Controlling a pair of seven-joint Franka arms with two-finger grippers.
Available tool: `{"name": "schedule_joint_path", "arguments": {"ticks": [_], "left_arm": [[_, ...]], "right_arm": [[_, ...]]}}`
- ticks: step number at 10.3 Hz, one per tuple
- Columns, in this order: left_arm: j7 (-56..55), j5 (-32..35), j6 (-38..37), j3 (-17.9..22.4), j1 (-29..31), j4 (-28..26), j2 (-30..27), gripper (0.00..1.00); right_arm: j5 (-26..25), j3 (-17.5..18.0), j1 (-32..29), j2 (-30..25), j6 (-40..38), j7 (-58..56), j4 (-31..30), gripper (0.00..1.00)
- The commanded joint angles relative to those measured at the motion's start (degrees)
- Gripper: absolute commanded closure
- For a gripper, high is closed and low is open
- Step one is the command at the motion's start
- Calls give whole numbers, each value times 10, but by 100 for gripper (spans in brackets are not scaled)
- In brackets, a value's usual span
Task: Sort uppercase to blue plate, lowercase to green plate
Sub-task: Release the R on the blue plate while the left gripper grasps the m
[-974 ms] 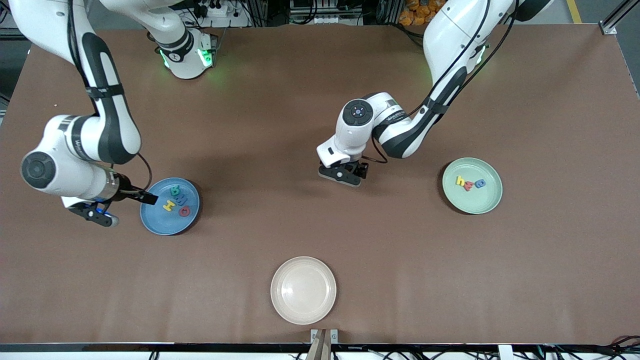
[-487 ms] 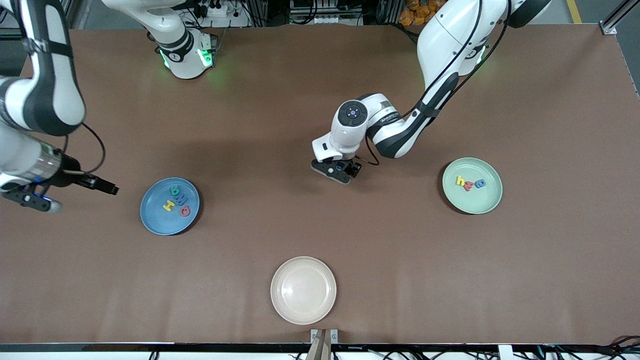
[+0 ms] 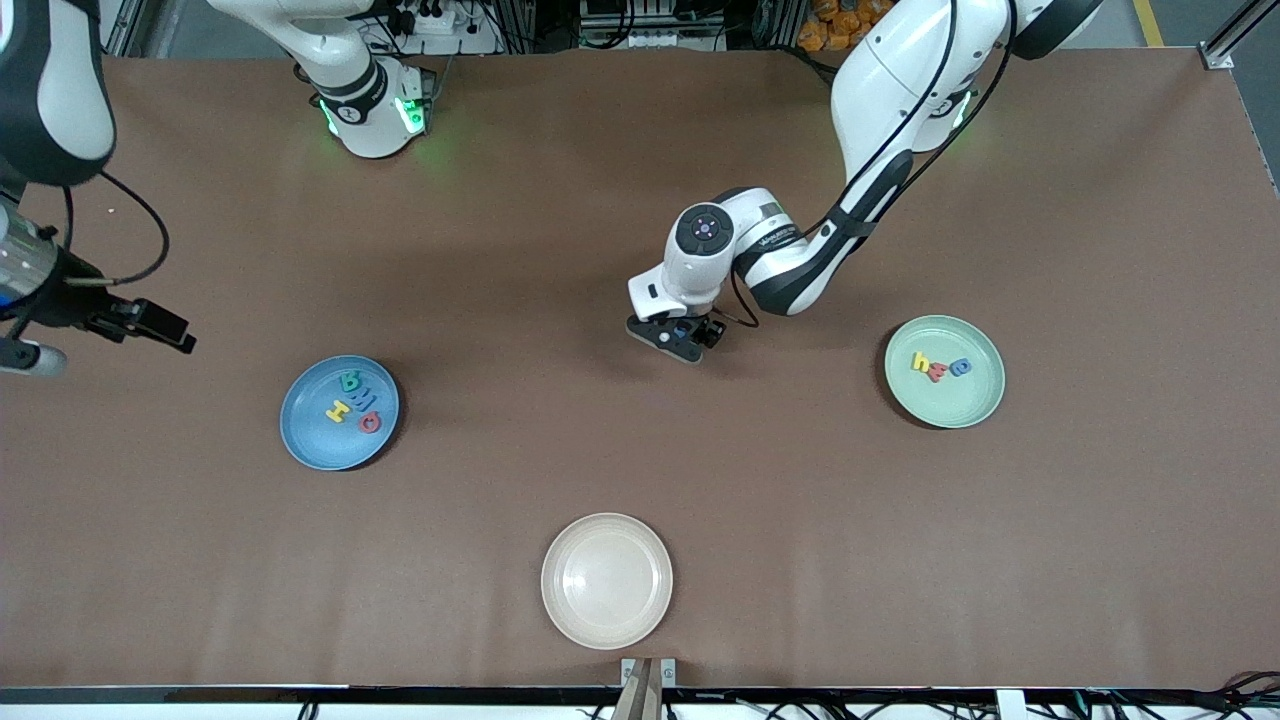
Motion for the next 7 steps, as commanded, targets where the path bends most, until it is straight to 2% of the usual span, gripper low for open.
{"name": "schedule_joint_path", "arguments": {"ticks": [1,2,4,7], "left_arm": [[2,17,3,-4,3,-4,-2,41],[4,17,3,-4,3,-3,-2,46],[4,17,3,-4,2,-3,-2,59],[4,17,3,-4,1,-1,-2,83]], "right_arm": [[-8,39,-46,-19,-60,-21,40,0],[-8,39,-48,-19,-91,-31,58,0],[-8,40,-44,-17,-100,-47,85,0],[-11,32,-16,-13,-126,-48,108,0]]}}
